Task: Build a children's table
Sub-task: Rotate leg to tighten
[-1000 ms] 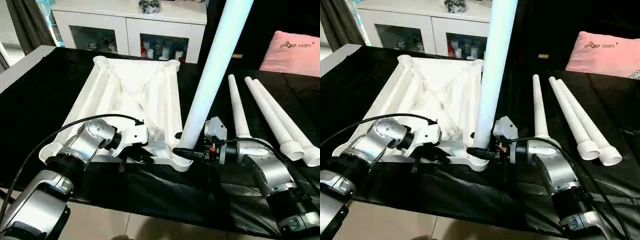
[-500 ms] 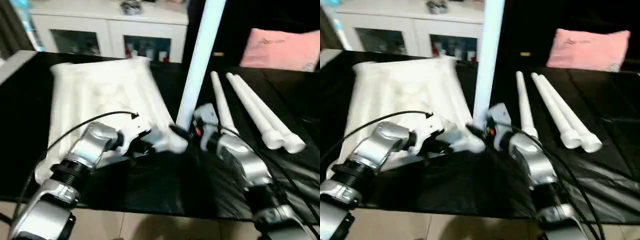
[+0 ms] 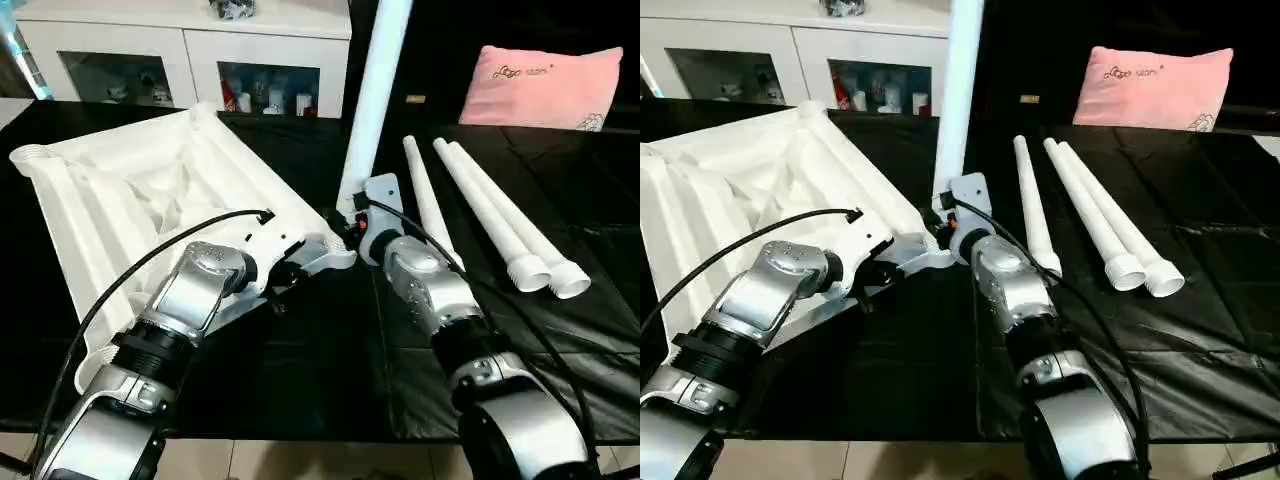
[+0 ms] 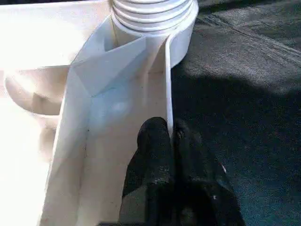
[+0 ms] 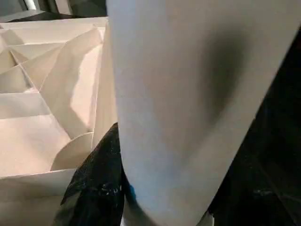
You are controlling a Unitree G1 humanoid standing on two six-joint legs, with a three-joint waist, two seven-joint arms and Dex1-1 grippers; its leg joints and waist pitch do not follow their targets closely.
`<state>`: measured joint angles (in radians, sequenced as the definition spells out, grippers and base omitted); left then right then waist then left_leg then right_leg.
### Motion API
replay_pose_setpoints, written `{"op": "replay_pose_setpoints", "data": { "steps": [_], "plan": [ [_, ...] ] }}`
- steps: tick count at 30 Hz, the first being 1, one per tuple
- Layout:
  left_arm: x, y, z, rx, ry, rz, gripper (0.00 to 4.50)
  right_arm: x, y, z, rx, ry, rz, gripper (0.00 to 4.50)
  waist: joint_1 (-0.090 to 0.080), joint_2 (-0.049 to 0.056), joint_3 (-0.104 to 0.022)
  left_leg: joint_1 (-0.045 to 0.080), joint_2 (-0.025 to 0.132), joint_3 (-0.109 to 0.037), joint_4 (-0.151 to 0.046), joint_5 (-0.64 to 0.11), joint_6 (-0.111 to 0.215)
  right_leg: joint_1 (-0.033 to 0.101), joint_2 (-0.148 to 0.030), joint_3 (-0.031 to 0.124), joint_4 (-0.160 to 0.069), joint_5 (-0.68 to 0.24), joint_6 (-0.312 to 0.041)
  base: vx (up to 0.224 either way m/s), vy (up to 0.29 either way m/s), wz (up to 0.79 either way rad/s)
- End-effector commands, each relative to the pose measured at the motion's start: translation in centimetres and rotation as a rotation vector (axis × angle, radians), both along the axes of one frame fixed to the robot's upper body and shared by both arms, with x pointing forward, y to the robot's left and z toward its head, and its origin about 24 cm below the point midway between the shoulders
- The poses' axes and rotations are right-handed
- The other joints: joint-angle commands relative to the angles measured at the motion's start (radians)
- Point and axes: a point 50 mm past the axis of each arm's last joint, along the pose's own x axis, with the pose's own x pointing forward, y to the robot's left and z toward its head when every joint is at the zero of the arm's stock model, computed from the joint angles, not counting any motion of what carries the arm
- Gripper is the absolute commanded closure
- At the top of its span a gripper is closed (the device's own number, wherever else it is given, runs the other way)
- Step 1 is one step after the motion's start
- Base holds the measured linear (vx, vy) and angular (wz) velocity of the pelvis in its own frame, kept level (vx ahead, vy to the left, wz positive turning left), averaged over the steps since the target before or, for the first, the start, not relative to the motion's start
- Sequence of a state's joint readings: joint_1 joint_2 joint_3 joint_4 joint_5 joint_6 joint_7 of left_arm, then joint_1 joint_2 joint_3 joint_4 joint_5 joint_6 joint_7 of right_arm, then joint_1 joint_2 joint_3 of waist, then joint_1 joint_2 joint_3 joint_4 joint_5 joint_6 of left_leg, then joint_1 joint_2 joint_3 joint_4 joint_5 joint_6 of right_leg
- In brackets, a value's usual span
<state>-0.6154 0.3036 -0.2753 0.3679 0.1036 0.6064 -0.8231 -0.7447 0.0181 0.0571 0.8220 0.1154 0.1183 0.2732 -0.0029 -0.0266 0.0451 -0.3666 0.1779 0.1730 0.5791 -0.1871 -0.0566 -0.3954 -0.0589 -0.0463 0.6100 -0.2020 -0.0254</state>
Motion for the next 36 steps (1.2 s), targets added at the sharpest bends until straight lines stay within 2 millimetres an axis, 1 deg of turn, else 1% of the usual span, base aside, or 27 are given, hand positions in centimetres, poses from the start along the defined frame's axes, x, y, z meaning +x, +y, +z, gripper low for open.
{"op": "replay_pose_setpoints", "data": {
  "steps": [1, 2, 3, 4, 6, 7, 8, 9, 10, 13, 14, 17, 18, 19, 20, 21, 22, 23, 25, 26, 28, 29, 30, 31, 34, 35, 36],
  "plan": [
    [-0.3, -1.9, 1.7, -0.067, -0.053, -0.097, 4.5, -2.4, -1.4, -6.1, -0.081, 0.277, -0.061, 2.24, 0.011, 0.013, -0.049, 0.004, 0.049, -0.016, -0.071, -0.197, 0.012, 0.046, -0.082, 0.048, -0.074, -0.146, -0.227, 0.0, 0.0, 0.0],
    [-0.3, -1.9, 1.7, -0.066, -0.054, -0.093, 4.5, -2.3, -1.5, -6.2, -0.075, 0.28, -0.07, 2.24, 0.011, 0.014, -0.048, 0.007, 0.05, -0.017, -0.072, -0.22, 0.006, 0.044, -0.082, 0.049, -0.078, -0.178, -0.221, 0.0, 0.0, 0.0],
    [-0.3, -1.9, 1.7, -0.066, -0.054, -0.092, 4.5, -2.3, -1.5, -6.2, -0.075, 0.28, -0.07, 1.87, 0.011, 0.014, -0.048, 0.008, 0.051, -0.017, -0.073, -0.234, 0.001, 0.043, -0.082, 0.05, -0.079, -0.198, -0.216, 0.0, 0.0, 0.0],
    [-0.3, -1.9, 1.7, -0.066, -0.054, -0.091, 4.5, -2.3, -1.5, -6.2, -0.073, 0.281, -0.073, 1.87, 0.011, 0.014, -0.048, 0.008, 0.051, -0.017, -0.073, -0.234, 0.001, 0.043, -0.082, 0.05, -0.079, -0.198, -0.216, 0.0, 0.0, 0.0],
    [-0.3, -1.8, 1.6, -0.066, -0.057, -0.09, 4.5, -2.3, -1.7, -6.3, -0.068, 0.28, -0.082, 1.82, 0.019, 0.018, -0.055, 0.011, 0.052, -0.014, -0.068, -0.196, 0.0, 0.044, -0.082, 0.052, -0.071, -0.114, -0.228, 0.0, 0.0, 0.0],
    [-0.3, -1.8, 1.6, -0.066, -0.057, -0.09, 4.5, -2.3, -1.8, -6.3, -0.067, 0.277, -0.085, 1.6, 0.019, 0.017, -0.055, 0.009, 0.052, -0.014, -0.068, -0.18, 0.003, 0.046, -0.08, 0.051, -0.067, -0.082, -0.232, 0.0, 0.0, 0.0],
    [-0.3, -1.7, 1.6, -0.065, -0.058, -0.089, 4.5, -2.3, -1.8, -6.3, -0.066, 0.275, -0.088, 1.6, 0.021, 0.019, -0.055, 0.008, 0.051, -0.014, -0.068, -0.169, 0.007, 0.046, -0.079, 0.05, -0.066, -0.058, -0.235, 0.0, 0.0, 0.0],
    [-0.3, -1.7, 1.5, -0.065, -0.059, -0.087, 4.5, -2.2, -2.0, -6.2, -0.063, 0.266, -0.091, 1.37, 0.022, 0.018, -0.054, 0.008, 0.049, -0.013, -0.067, -0.163, 0.012, 0.048, -0.078, 0.049, -0.064, -0.034, -0.242, 0.0, 0.0, 0.0],
    [-0.2, -1.6, 1.5, -0.061, -0.061, -0.084, 4.5, -2.2, -2.0, -6.2, -0.055, 0.258, -0.089, 1.37, 0.024, 0.021, -0.054, 0.009, 0.05, -0.013, -0.067, -0.166, 0.012, 0.048, -0.08, 0.049, -0.065, -0.036, -0.243, 0.0, 0.0, 0.0],
    [0.0, -1.2, 1.2, -0.031, -0.073, -0.082, 4.5, -2.3, -2.2, -5.9, -0.041, 0.215, -0.063, 1.19, 0.032, 0.019, -0.055, 0.009, 0.049, -0.011, -0.065, -0.16, 0.012, 0.05, -0.08, 0.05, -0.065, -0.039, -0.243, 0.0, 0.0, 0.0],
    [0.1, -1.1, 1.1, -0.022, -0.076, -0.081, 4.5, -2.6, -2.4, -5.8, -0.037, 0.192, -0.052, 1.08, 0.037, 0.021, -0.058, 0.01, 0.05, -0.011, -0.064, -0.142, 0.014, 0.051, -0.077, 0.05, -0.061, 0.0, -0.237, 0.0, 0.0, 0.0],
    [0.2, -0.9, 1.0, -0.02, -0.079, -0.072, 4.5, -3.1, -2.7, -5.7, -0.029, 0.154, -0.014, 0.83, 0.042, 0.022, -0.057, 0.01, 0.049, -0.011, -0.064, -0.136, 0.024, 0.053, -0.077, 0.049, -0.061, 0.021, -0.24, 0.0, 0.0, 0.0],
    [0.3, -0.8, 1.0, -0.017, -0.08, -0.072, 4.5, -3.4, -2.9, -5.7, -0.021, 0.132, 0.002, 0.76, 0.043, 0.024, -0.056, 0.009, 0.049, -0.01, -0.064, -0.141, 0.025, 0.053, -0.078, 0.05, -0.061, 0.017, -0.24, 0.0, 0.0, 0.0],
    [0.3, -0.7, 1.0, -0.015, -0.081, -0.072, 4.5, -3.8, -3.0, -5.6, -0.01, 0.118, 0.02, 0.65, 0.045, 0.021, -0.056, 0.009, 0.05, -0.012, -0.065, -0.144, 0.025, 0.055, -0.08, 0.05, -0.062, 0.006, -0.235, 0.0, 0.0, 0.0],
    [0.3, -0.7, 1.0, -0.014, -0.081, -0.072, 4.5, -4.0, -3.1, -5.6, -0.004, 0.111, 0.03, 0.54, 0.048, 0.021, -0.055, 0.009, 0.05, -0.011, -0.065, -0.15, 0.028, 0.054, -0.078, 0.049, -0.065, -0.007, -0.23, 0.0, 0.0, 0.0],
    [0.4, -0.6, 0.9, -0.01, -0.09, -0.089, 4.5, -4.4, -3.5, -5.5, 0.001, 0.091, 0.042, 0.47, 0.048, 0.026, -0.054, 0.007, 0.049, -0.014, -0.066, -0.155, 0.026, 0.055, -0.079, 0.049, -0.065, -0.026, -0.228, 0.0, 0.0, 0.0],
    [0.4, -0.6, 0.9, -0.01, -0.091, -0.092, 4.5, -4.5, -3.6, -5.5, 0.003, 0.086, 0.046, 0.43, 0.049, 0.024, -0.053, 0.009, 0.05, -0.012, -0.067, -0.165, 0.025, 0.052, -0.079, 0.049, -0.07, -0.041, -0.223, 0.0, 0.0, 0.0],
    [0.4, -0.6, 0.9, -0.01, -0.092, -0.094, 4.5, -4.6, -3.7, -5.5, 0.004, 0.081, 0.049, 0.32, 0.048, 0.021, -0.054, 0.009, 0.049, -0.013, -0.067, -0.168, 0.022, 0.055, -0.079, 0.049, -0.069, -0.054, -0.222, 0.0, 0.0, 0.0],
    [0.3, -0.5, 0.8, -0.009, -0.087, -0.111, 4.5, -5.3, -4.4, -5.2, 0.015, 0.059, 0.079, 0.1, 0.048, 0.025, -0.052, 0.008, 0.049, -0.013, -0.067, -0.177, 0.02, 0.052, -0.079, 0.049, -0.071, -0.079, -0.222, 0.0, 0.0, 0.0],
    [0.2, -0.4, 0.7, -0.004, -0.089, -0.131, 4.5, -5.7, -4.9, -5.1, 0.017, 0.048, 0.093, 0.05, 0.051, 0.023, -0.051, 0.009, 0.049, -0.013, -0.066, -0.176, 0.025, 0.053, -0.077, 0.05, -0.075, -0.084, -0.209, 0.0, 0.0, 0.0],
    [0.2, -0.3, 0.6, -0.001, -0.09, -0.145, 4.5, -6.0, -5.2, -5.0, 0.017, 0.041, 0.103, 0.02, 0.053, 0.023, -0.054, 0.007, 0.048, -0.014, -0.065, -0.156, 0.031, 0.055, -0.077, 0.05, -0.071, -0.053, -0.211, 0.0, 0.0, 0.0],
    [0.0, -0.1, 0.3, 0.008, -0.082, -0.189, 4.5, -6.5, -6.4, -4.6, 0.013, 0.021, 0.115, 0.02, 0.054, 0.022, -0.051, 0.004, 0.046, -0.014, -0.065, -0.159, 0.038, 0.056, -0.076, 0.048, -0.074, -0.052, -0.214, 0.0, 0.0, 0.0],
    [-0.1, 0.0, 0.1, 0.009, -0.079, -0.205, 4.5, -6.6, -6.8, -4.4, 0.014, 0.016, 0.117, 0.02, 0.054, 0.022, -0.051, 0.004, 0.046, -0.014, -0.065, -0.159, 0.038, 0.056, -0.076, 0.048, -0.074, -0.052, -0.214, 0.0, 0.0, 0.0],
    [-0.1, 0.1, 0.0, 0.013, -0.074, -0.214, 4.5, -6.7, -7.2, -4.3, 0.014, 0.011, 0.118, 0.02, 0.055, 0.022, -0.052, 0.005, 0.047, -0.014, -0.064, -0.159, 0.043, 0.057, -0.079, 0.049, -0.071, -0.058, -0.211, 0.0, 0.0, 0.0],
    [-0.1, 0.2, -0.1, 0.02, -0.072, -0.222, 4.5, -6.8, -7.7, -4.1, 0.015, 0.006, 0.122, 0.02, 0.055, 0.025, -0.049, 0.004, 0.047, -0.013, -0.063, -0.163, 0.042, 0.053, -0.08, 0.049, -0.075, -0.104, -0.21, 0.0, 0.0, 0.0],
    [-0.1, 0.4, -0.2, 0.027, -0.071, -0.234, 4.5, -7.0, -8.4, -3.7, 0.009, -0.008, 0.145, 0.02, 0.057, 0.025, -0.05, 0.006, 0.048, -0.013, -0.063, -0.162, 0.041, 0.053, -0.079, 0.049, -0.075, -0.109, -0.209, 0.0, 0.0, 0.0],
    [-0.1, 0.4, -0.2, 0.027, -0.071, -0.234, 4.5, -7.0, -8.4, -3.7, 0.009, -0.008, 0.145, 0.02, 0.057, 0.025, -0.05, 0.006, 0.048, -0.013, -0.063, -0.162, 0.041, 0.053, -0.079, 0.049, -0.075, -0.109, -0.209, 0.0, 0.0, 0.0]
  ]
}}
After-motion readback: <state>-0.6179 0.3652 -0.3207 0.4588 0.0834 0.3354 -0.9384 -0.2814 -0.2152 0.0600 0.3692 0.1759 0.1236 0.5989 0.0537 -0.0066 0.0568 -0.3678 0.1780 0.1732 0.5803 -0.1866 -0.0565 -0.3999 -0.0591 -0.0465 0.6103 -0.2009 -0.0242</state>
